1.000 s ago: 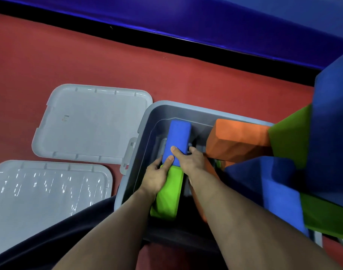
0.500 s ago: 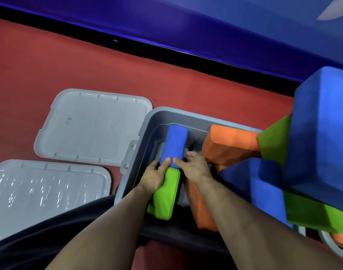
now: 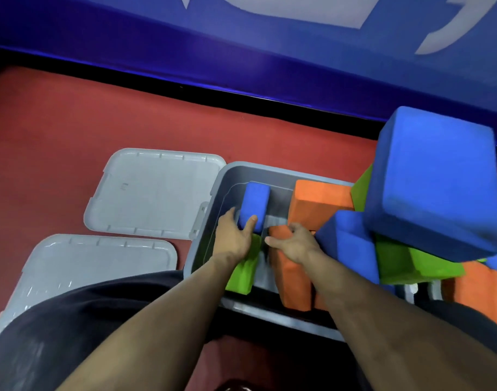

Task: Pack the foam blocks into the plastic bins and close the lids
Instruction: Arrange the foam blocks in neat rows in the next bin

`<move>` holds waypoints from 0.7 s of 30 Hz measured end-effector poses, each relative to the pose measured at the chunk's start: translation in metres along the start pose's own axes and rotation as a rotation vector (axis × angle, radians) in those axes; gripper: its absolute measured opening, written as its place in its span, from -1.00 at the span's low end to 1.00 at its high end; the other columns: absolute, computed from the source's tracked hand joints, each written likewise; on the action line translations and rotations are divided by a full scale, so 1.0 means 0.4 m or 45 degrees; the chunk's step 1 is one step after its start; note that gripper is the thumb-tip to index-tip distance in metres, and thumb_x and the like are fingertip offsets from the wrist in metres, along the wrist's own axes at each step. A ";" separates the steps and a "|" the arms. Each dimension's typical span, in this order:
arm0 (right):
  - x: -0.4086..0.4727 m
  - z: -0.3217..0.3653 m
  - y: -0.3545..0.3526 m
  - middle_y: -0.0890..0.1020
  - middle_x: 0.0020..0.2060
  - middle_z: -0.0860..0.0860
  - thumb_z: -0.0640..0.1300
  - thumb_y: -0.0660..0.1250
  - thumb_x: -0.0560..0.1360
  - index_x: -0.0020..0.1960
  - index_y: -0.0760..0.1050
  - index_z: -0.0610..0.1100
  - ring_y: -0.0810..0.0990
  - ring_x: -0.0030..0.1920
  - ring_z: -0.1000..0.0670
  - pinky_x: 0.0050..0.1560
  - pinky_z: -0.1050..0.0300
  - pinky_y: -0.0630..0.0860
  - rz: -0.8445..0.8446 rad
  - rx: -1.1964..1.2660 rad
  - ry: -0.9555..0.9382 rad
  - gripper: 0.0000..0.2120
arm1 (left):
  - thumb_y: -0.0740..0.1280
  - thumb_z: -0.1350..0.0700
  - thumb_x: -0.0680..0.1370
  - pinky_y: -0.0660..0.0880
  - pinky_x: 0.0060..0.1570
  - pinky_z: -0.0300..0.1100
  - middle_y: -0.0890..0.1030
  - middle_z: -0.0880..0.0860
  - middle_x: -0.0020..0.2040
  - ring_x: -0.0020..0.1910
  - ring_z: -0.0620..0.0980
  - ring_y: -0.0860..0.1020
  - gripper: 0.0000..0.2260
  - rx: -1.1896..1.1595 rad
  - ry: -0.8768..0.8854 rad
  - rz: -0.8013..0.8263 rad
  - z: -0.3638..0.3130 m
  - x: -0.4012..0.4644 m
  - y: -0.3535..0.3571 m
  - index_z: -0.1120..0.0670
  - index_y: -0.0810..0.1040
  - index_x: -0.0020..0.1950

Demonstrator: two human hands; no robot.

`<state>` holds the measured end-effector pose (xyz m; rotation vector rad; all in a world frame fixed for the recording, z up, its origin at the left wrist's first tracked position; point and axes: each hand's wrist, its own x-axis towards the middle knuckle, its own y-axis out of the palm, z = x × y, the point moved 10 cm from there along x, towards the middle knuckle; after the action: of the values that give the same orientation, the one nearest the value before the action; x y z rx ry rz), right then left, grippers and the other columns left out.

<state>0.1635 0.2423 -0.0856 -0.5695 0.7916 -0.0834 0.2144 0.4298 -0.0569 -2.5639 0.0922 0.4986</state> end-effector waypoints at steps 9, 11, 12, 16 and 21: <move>-0.102 -0.195 0.007 0.55 0.33 -0.18 0.14 0.46 0.48 0.45 0.33 -0.23 0.55 0.31 -0.19 0.32 -0.03 0.47 -0.161 0.208 0.172 -0.30 | 0.21 -0.16 0.64 0.38 -0.28 -0.11 0.50 -0.11 -0.49 -0.40 -0.03 0.44 -0.64 -0.297 -0.398 0.393 0.141 -0.195 0.221 0.06 0.45 -0.21; -0.110 -0.212 0.016 0.53 0.35 -0.21 0.15 0.36 0.55 0.43 0.33 -0.25 0.53 0.33 -0.21 0.33 -0.01 0.44 -0.156 0.244 0.216 -0.36 | 0.10 -0.08 0.72 0.43 -0.33 -0.21 0.50 -0.14 -0.51 -0.47 -0.14 0.46 -0.62 -0.327 -0.535 0.458 0.169 -0.221 0.244 0.08 0.51 -0.16; -0.115 -0.215 0.020 0.51 0.37 -0.21 0.15 0.32 0.58 0.45 0.32 -0.26 0.51 0.35 -0.22 0.34 0.01 0.42 -0.153 0.260 0.232 -0.37 | 0.08 -0.07 0.73 0.45 -0.38 -0.27 0.47 -0.14 -0.53 -0.55 -0.22 0.44 -0.61 -0.362 -0.569 0.482 0.171 -0.228 0.251 0.06 0.50 -0.18; -0.110 -0.205 0.028 0.55 0.34 -0.15 0.15 0.25 0.60 0.43 0.39 -0.20 0.52 0.33 -0.19 0.34 0.00 0.42 -0.136 0.314 0.198 -0.45 | 0.19 -0.16 0.65 0.46 -0.40 -0.32 0.55 0.07 -0.27 -0.46 -0.20 0.52 -0.67 -0.429 -0.609 0.566 0.163 -0.224 0.270 0.03 0.54 -0.14; -0.062 -0.188 0.022 0.66 0.10 -0.03 0.39 0.25 0.27 0.20 0.54 -0.01 0.65 0.11 -0.08 0.21 -0.10 0.57 -0.196 0.397 0.071 -0.34 | 0.27 0.04 0.64 0.52 0.09 -0.16 0.69 0.16 0.13 0.03 0.00 0.62 -0.80 -0.610 -0.431 0.468 0.128 -0.184 0.250 0.03 0.62 0.18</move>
<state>0.0927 0.2228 -0.1162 -0.3322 0.7701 -0.3594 0.1128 0.3671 -0.1188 -2.8841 0.3654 1.2146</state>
